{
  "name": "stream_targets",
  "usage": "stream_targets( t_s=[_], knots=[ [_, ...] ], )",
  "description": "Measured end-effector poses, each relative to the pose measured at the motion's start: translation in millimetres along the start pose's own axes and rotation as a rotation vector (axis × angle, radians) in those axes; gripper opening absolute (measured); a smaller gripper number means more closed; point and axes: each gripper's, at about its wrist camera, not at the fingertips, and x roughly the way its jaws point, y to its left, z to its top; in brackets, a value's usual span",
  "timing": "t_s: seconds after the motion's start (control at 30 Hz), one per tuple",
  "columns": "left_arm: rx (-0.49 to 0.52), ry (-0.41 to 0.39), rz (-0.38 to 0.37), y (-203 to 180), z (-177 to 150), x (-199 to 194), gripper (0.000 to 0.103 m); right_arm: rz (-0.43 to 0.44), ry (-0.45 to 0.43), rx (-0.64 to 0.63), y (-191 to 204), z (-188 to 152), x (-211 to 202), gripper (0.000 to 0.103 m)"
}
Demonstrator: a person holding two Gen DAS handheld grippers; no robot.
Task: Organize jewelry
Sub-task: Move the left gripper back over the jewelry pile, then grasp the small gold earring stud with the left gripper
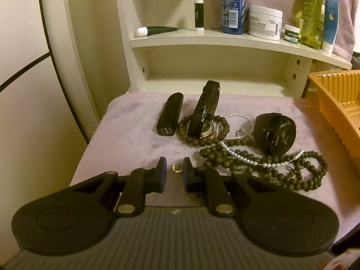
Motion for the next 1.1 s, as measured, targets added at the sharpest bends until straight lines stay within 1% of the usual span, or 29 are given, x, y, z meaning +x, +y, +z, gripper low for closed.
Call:
stream_targets(
  t_s=[0.3,0.37,0.43,0.53,0.8,0.93,1.1],
  knots=[
    [0.016,0.002,0.012,-3,1,0,0.013,-0.001,0.0,0.0,0,0,0,0.003],
    [0.015,0.003,0.009,-4,1,0,0.012,0.0,-0.001,0.0,0,0,0,0.003],
    [0.017,0.002,0.005,-3,1,0,0.008,0.0,0.0,0.0,0,0,0,0.003],
    [0.019,0.0,0.01,-4,0,-1,0.007,-0.001,-0.001,0.0,0,0,0,0.003],
    [0.005,-0.027,0.006,-3,5,-12,0.007,-0.001,-0.001,0.0,0,0,0,0.003],
    [0.004,-0.051,-0.017,-9,12,-23,0.007,-0.001,-0.001,0.001,0,0,0,0.003],
    [0.013,-0.082,-0.066,-22,22,-36,0.007,0.0,-0.001,0.002,-1,0,-1,0.003]
  ],
)
